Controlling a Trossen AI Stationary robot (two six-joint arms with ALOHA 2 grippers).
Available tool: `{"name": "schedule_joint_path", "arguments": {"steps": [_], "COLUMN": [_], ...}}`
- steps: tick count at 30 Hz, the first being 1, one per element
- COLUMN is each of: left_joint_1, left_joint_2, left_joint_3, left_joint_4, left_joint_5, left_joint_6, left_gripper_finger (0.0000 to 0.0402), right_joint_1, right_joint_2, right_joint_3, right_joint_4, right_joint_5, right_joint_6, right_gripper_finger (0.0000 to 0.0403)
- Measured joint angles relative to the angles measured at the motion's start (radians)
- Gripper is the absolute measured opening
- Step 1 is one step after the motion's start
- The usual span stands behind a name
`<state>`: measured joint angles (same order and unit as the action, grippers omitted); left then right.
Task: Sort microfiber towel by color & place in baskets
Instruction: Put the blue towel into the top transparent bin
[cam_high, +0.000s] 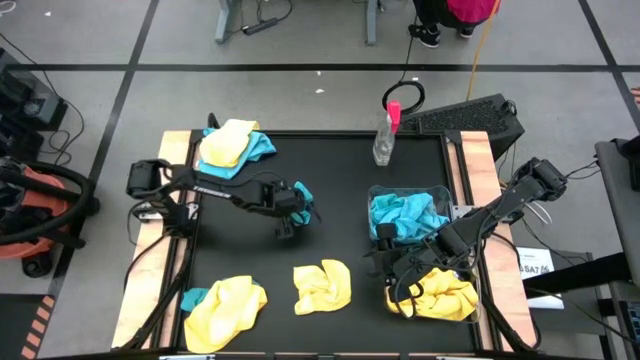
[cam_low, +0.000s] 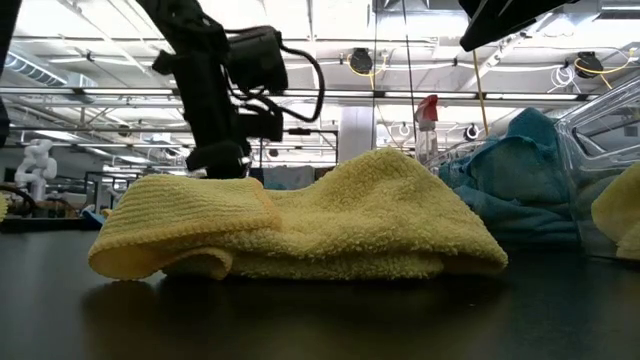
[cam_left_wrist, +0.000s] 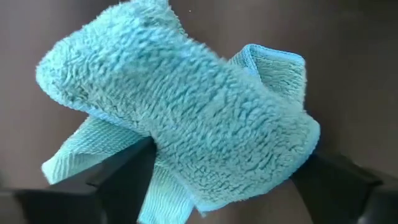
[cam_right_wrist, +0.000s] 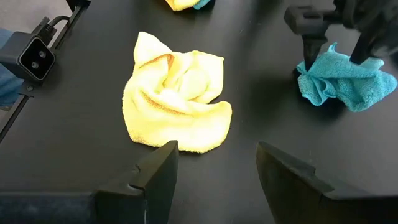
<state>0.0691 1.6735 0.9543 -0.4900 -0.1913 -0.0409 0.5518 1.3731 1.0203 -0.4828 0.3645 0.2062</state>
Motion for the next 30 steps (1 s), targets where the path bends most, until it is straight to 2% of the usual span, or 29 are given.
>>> {"name": "schedule_joint_path", "arguments": {"steps": [4, 6, 8, 10, 12, 14, 19, 20, 25, 30], "left_joint_1": [0.025, 0.039, 0.053, 0.060, 0.068, 0.076, 0.083, 0.083, 0.075, 0.033], "left_joint_2": [0.052, 0.068, 0.079, 0.086, 0.087, 0.088, 0.088, 0.088, 0.078, 0.014], "left_joint_3": [0.000, 0.002, 0.004, 0.004, 0.003, 0.003, 0.003, 0.002, 0.034, 0.107], "left_joint_4": [0.029, 0.044, 0.059, 0.074, 0.089, 0.104, 0.107, 0.110, 0.080, 0.088], "left_joint_5": [-0.004, -0.013, 0.003, 0.028, 0.062, 0.098, 0.136, 0.136, 0.122, 0.116], "left_joint_6": [-0.003, -0.004, 0.003, 0.019, 0.025, 0.030, 0.067, 0.073, 0.074, 0.104], "left_gripper_finger": [0.0394, 0.0396, 0.0382, 0.0349, 0.0300, 0.0239, 0.0055, 0.0034, 0.0030, 0.0030], "right_joint_1": [0.000, 0.000, 0.000, 0.000, 0.000, 0.000, 0.000, 0.000, 0.000, 0.000], "right_joint_2": [0.000, 0.000, 0.000, 0.000, 0.000, 0.000, 0.000, 0.000, 0.000, 0.000], "right_joint_3": [0.001, 0.001, 0.001, 0.001, 0.001, 0.001, 0.001, 0.001, 0.001, 0.001], "right_joint_4": [-0.002, -0.003, -0.006, -0.008, -0.008, -0.008, -0.008, -0.008, -0.007, 0.008], "right_joint_5": [0.000, 0.000, 0.000, 0.000, 0.000, 0.000, 0.000, 0.000, 0.000, 0.013], "right_joint_6": [0.002, 0.002, 0.002, 0.002, 0.002, 0.002, 0.010, 0.010, 0.017, 0.002], "right_gripper_finger": [0.0207, 0.0207, 0.0207, 0.0207, 0.0207, 0.0207, 0.0207, 0.0207, 0.0207, 0.0207]}}
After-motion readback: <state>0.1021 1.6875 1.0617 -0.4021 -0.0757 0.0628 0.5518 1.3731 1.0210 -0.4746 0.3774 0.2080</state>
